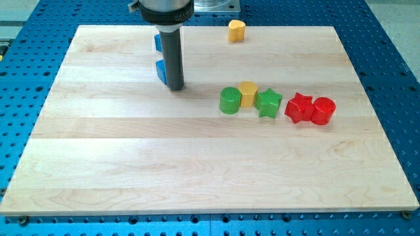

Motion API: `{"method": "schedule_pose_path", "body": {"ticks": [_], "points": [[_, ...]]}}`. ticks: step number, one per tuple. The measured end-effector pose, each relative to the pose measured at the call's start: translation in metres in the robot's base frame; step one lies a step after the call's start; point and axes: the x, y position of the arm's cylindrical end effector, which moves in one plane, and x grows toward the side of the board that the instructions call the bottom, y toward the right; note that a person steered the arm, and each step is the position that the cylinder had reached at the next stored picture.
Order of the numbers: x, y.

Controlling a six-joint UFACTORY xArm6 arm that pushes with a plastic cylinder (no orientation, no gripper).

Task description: Move the blue cube to the bottom right of the blue triangle

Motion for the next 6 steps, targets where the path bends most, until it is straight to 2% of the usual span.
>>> {"method": "schedule_pose_path", "body": {"ticks": [2, 3, 4, 5, 6], "points": [[-0.009, -0.065], [-0.029, -0.09], [-0.044, -0.083], [-0.042, -0.055], [-0.02, -0.028]]}}
